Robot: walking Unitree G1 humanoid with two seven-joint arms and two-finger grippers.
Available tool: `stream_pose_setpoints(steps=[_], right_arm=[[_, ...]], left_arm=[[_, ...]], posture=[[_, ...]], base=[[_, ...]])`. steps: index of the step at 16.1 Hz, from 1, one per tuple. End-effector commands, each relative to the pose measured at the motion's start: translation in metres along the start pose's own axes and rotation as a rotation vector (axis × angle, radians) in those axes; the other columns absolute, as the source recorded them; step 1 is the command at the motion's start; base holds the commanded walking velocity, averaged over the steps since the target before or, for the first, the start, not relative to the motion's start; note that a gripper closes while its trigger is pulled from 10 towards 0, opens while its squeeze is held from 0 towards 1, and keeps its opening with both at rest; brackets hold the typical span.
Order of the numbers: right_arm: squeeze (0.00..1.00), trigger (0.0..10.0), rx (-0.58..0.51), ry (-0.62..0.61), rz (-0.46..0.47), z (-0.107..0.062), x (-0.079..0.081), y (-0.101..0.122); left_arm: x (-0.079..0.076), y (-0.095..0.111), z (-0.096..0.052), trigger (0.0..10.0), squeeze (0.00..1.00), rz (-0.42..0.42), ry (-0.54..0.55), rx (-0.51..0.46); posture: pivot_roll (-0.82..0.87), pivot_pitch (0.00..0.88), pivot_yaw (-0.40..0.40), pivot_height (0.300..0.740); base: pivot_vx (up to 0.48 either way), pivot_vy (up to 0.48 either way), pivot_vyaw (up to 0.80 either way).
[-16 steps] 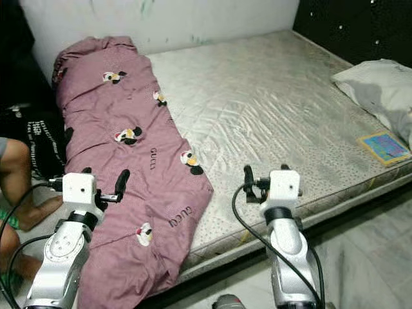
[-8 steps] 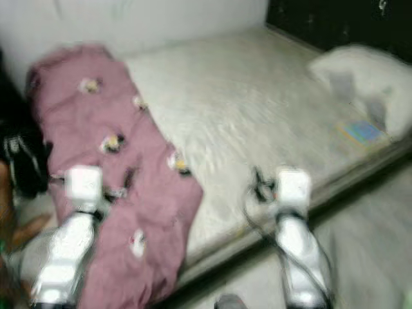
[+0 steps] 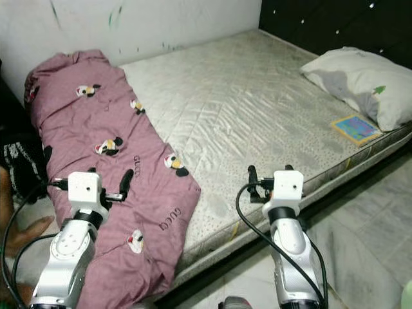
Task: Clean up the room
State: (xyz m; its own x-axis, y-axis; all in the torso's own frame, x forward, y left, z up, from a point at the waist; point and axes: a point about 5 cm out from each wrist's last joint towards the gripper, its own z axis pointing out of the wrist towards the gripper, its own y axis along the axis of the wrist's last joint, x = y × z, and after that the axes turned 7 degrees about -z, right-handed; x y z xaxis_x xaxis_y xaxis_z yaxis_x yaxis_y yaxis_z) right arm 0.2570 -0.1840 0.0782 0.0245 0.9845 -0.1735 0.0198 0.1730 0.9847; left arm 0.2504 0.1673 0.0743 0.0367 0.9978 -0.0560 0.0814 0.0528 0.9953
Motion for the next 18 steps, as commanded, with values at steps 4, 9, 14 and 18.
stream_pose_setpoints(steps=[4,9,14,18], right_arm=[[0.00,10.0,-0.016,0.013,-0.001,0.0011,0.0028,0.0040],[0.00,10.0,-0.014,0.019,-0.002,0.0006,0.0037,0.0036],[0.00,10.0,-0.012,0.020,-0.004,0.0005,0.0037,0.0035],[0.00,10.0,-0.012,0.025,-0.003,0.0008,0.0045,0.0036]], left_arm=[[0.0045,0.0032,-0.0005,10.0,0.00,0.009,0.040,-0.010],[0.0068,0.0011,0.0005,10.0,0.00,0.016,0.075,0.001],[0.0061,0.0007,0.0005,10.0,0.00,0.016,0.076,0.003],[0.0053,0.0014,0.0008,10.0,0.00,0.018,0.069,-0.007]], posture=[[-0.06,0.000,0.062,0.740],[-0.06,0.000,0.062,0.740],[-0.06,0.000,0.062,0.740],[-0.06,0.000,0.059,0.740]], base=[[0.000,0.000,0.00],[-0.126,0.000,0.00],[-0.320,0.000,0.00],[-0.086,0.000,0.00]])
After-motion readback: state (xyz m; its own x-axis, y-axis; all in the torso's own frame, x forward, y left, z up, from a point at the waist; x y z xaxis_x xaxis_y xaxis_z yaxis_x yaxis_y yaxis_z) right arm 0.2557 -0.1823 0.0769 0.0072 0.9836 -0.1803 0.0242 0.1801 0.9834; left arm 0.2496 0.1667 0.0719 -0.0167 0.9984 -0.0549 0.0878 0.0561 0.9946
